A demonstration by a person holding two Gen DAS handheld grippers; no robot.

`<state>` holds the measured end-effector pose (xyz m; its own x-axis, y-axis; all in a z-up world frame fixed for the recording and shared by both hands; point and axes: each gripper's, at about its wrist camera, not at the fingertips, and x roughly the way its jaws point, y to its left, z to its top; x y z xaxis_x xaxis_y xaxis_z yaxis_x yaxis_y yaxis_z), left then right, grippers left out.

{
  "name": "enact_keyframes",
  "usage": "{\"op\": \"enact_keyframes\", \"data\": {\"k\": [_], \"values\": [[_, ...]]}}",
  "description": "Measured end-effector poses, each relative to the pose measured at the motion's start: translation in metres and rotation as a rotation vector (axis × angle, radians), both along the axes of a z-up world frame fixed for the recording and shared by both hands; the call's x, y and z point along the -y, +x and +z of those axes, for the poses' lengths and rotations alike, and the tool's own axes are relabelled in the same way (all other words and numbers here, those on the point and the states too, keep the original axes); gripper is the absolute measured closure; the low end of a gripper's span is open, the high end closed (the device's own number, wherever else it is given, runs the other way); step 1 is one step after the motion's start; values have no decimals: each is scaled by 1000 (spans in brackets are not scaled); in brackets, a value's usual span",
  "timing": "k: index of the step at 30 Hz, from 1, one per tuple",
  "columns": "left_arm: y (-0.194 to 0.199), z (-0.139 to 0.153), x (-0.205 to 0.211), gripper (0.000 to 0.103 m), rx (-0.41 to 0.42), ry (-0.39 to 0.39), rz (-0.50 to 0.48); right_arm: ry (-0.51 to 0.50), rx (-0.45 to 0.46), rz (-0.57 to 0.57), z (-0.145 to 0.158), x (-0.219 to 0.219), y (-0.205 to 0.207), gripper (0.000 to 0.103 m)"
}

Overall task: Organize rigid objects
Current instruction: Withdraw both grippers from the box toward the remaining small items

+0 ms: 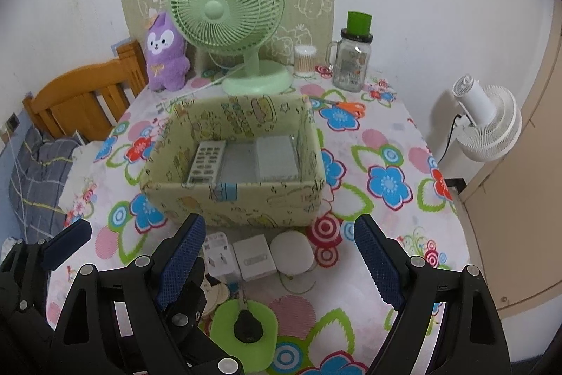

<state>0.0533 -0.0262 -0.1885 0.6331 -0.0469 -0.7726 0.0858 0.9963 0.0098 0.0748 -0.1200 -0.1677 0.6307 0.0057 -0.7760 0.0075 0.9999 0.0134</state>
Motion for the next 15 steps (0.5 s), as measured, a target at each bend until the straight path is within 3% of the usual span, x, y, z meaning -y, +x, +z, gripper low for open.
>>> {"op": "enact_keyframes", "data": {"k": [15], "values": [[-14, -52, 8, 2, -75, -1, -23, 13, -65, 10, -56, 7, -15, 14]]}}
